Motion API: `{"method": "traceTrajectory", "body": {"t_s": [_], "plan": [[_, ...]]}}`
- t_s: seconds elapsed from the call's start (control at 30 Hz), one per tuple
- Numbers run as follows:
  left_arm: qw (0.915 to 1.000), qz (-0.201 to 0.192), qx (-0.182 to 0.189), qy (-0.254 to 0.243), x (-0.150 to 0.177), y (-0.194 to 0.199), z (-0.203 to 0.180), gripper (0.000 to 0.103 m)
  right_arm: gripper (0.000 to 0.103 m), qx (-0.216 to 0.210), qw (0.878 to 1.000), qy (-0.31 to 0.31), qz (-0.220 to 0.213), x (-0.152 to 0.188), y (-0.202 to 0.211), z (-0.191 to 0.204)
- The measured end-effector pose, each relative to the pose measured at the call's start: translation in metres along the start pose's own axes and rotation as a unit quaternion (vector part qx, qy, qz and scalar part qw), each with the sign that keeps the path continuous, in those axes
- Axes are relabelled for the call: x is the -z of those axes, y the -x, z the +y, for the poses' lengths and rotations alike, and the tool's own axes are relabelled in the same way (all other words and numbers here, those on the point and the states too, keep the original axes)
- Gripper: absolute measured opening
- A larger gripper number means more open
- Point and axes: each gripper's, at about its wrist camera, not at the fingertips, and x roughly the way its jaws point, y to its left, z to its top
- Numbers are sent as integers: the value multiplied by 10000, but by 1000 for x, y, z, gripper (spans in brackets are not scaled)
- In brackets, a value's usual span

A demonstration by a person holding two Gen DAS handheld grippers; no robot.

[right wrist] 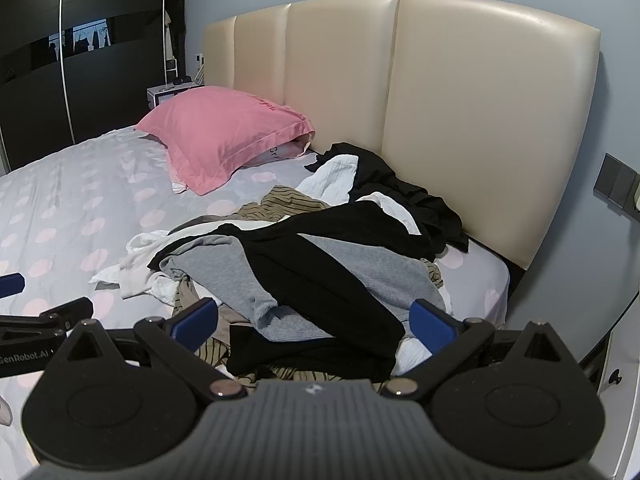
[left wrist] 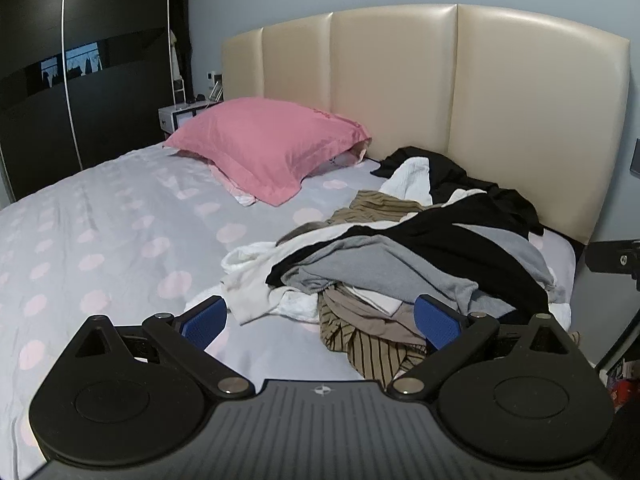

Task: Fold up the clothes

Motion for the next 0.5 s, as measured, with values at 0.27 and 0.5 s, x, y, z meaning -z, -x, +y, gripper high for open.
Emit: {"method": "traceTrajectory", "body": {"t_s": [0.27, 0.5], "plan": [[9999, -12, 19, -113, 0, 4, -11, 102, 102, -27, 10000, -15, 11, 0, 1, 0], [9999, 109, 93, 32, -7, 6, -3, 102, 102, -60, 10000, -33, -13, 1, 2, 0]]}}
